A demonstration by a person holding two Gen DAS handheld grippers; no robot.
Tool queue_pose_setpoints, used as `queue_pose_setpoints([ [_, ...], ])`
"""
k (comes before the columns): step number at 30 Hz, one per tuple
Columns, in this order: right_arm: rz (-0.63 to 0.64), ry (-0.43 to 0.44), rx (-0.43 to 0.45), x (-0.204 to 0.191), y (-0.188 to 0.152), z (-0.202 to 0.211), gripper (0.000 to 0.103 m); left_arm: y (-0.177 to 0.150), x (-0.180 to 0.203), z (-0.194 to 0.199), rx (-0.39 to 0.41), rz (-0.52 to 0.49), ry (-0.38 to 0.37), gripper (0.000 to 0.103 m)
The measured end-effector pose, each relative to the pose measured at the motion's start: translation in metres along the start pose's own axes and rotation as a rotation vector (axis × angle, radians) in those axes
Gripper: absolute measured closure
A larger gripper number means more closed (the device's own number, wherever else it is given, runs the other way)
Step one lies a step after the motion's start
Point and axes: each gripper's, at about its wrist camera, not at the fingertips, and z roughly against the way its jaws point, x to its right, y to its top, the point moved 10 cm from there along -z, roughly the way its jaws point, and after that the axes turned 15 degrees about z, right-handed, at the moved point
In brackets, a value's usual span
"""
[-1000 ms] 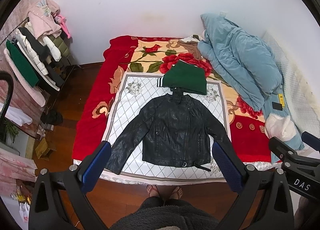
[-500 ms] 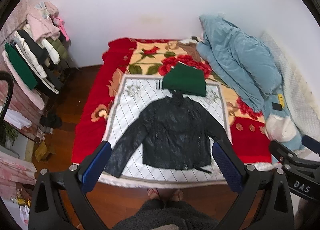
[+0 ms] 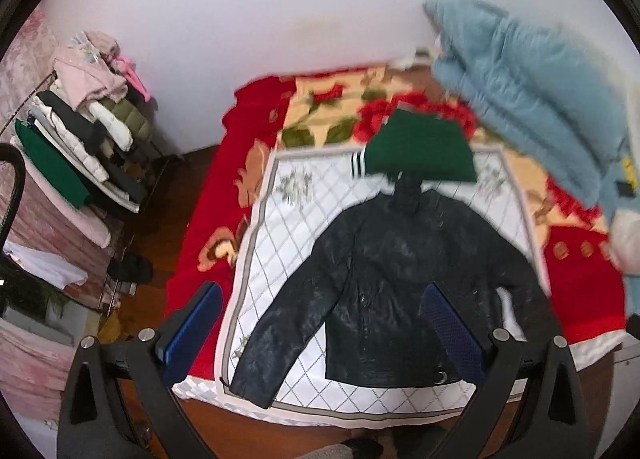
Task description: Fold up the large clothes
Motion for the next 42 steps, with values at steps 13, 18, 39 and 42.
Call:
queue_pose_setpoints([
  [13,-0.713,0.145,-0.240,0.175,-0.147,-0.331,0.026,-0.104,0.083,-0.179,-0.213,-0.080,0.161,0.000],
  [18,-0.795,0.121,-0.233,0.218,-0.174,-0.428,0.022,-0.151,0.132,-0.245,-0.272,-0.156,0.157,0.000],
  [39,-0.821,0.267,0.103,0.209,-0.122,-0.407,0.096,-0.149,0.226,-0.300,-0.253,-0.273,0.046,0.000],
  [42,-0.748,0.317,0.198,0.196,-0.067,-0.355,0.096,-0.131,0.213,-0.301,-0.258,-0.240,0.039,0.000],
])
